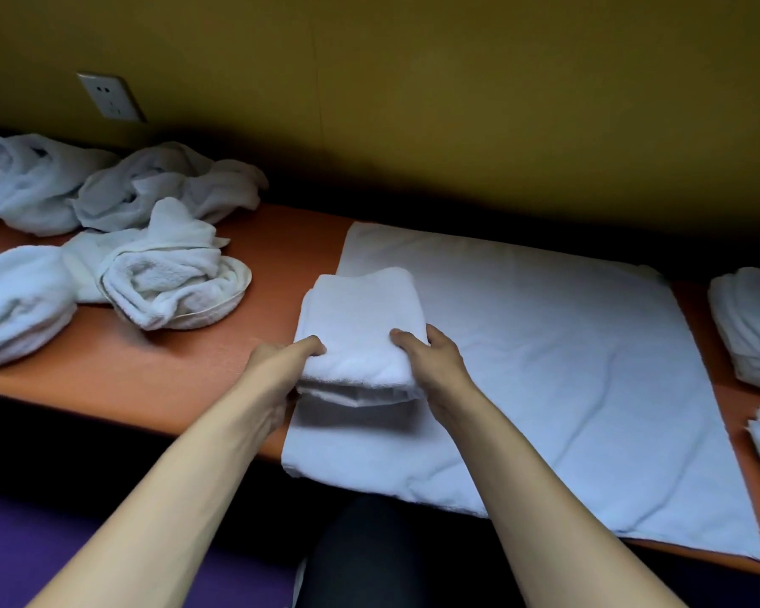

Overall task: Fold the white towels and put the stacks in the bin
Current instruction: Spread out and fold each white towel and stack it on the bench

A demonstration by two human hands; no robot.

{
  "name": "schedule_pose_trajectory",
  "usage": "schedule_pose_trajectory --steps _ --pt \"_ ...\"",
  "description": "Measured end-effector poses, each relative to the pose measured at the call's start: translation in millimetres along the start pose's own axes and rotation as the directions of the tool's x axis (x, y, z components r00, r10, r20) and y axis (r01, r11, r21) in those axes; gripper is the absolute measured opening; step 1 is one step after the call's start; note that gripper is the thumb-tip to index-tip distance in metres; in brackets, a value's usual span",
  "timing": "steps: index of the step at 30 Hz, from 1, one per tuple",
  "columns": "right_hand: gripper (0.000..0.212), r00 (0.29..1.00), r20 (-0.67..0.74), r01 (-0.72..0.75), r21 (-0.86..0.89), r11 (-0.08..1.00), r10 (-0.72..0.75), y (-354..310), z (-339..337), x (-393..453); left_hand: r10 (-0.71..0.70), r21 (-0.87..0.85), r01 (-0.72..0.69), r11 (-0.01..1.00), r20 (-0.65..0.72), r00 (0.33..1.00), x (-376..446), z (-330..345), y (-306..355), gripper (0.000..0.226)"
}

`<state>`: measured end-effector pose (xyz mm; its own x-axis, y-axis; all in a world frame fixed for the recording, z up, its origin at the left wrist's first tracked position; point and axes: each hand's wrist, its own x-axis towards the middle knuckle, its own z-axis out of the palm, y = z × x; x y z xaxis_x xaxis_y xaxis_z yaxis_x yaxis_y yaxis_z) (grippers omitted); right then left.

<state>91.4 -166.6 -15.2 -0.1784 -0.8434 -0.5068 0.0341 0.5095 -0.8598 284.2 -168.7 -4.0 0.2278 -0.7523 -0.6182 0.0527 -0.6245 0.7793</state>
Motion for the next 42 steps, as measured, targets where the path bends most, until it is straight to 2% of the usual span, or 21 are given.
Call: schedule_pose_trajectory --steps 5,9,14,16,18,20,22,25,28,31,33,35,37,42 --pt "0.019 1.0 -0.017 0.024 0.098 0.995 -0.022 1.6 -44.4 -31.9 0.013 -0.083 -0.003 0.997 0.124 0.992 -37.7 31.5 -1.7 0.011" --pt "0.018 0.997 -0.08 0.006 0.184 0.983 0.009 9.1 -102.1 -61.5 0.084 -0.062 -0.071 0.996 0.249 0.965 -74.6 65.4 -9.6 0.045" --pt "0.021 0.993 -0.097 -0.034 0.309 0.95 0.067 20.3 -175.0 -95.0 0.128 -0.022 -0.13 0.991 0.391 0.911 -121.0 115.6 -26.4 0.045" --pt "0.037 0.992 -0.104 -0.027 0.409 0.912 0.076 22.0 -201.7 -107.4 0.128 0.002 -0.144 0.99 0.447 0.885 -135.8 133.6 -32.4 0.041" --pt "0.055 0.993 -0.084 -0.027 0.519 0.854 0.083 24.6 -229.7 -118.6 0.131 0.032 -0.168 0.985 0.488 0.863 -149.7 150.7 -37.0 0.048" --pt "0.061 0.997 -0.025 -0.049 0.572 0.819 0.077 27.8 -257.8 -127.6 0.143 0.069 -0.212 0.975 0.537 0.831 -162.2 167.3 -39.8 0.049" --pt "0.061 0.996 -0.002 -0.069 0.566 0.822 0.085 32.5 -283.3 -136.1 0.134 0.109 -0.244 0.963 0.592 0.795 -174.3 184.1 -42.6 0.047" --pt "0.049 0.991 -0.095 -0.027 0.564 0.825 0.097 43.8 -317.6 -144.0 0.113 0.152 -0.27 0.951 0.641 0.759 -187.4 210.6 -48.7 0.043" --pt "0.042 0.971 -0.221 0.042 0.545 0.838 0.095 55.5 -352.6 -149.7 0.068 0.179 -0.228 0.957 0.627 0.776 -190.7 239.7 -57.3 0.046" --pt "0.031 0.951 -0.302 0.121 0.546 0.829 0.06 62.7 -388.7 -161.1 -0.036 0.106 -0.031 0.994 0.583 0.811 -191.4 275.0 -66.1 0.039" --pt "0.032 0.928 -0.371 0.196 0.553 0.809 0.029 68.1 -412.7 -167.0 -0.063 0.081 0.015 0.997 0.633 0.771 -196.3 301.6 -67.3 0.046" --pt "0.031 0.9 -0.435 0.256 0.548 0.796 0.01 74.0 -434.3 -170.0 -0.044 0.125 -0.063 0.99 0.703 0.71 -204.5 330.2 -65.0 0.063" --pt "0.032 0.867 -0.499 0.301 0.554 0.776 0.02 81.9 -457.2 -170.2 0.001 0.182 -0.203 0.962 0.742 0.67 -212.6 363.0 -63.2 0.068" --pt "0.04 0.796 -0.601 0.392 0.604 0.694 0.074 93.2 -512.8 -168.8 0.168 0.149 -0.389 0.909 0.722 0.671 -221.0 448.2 -50.5 0.052"
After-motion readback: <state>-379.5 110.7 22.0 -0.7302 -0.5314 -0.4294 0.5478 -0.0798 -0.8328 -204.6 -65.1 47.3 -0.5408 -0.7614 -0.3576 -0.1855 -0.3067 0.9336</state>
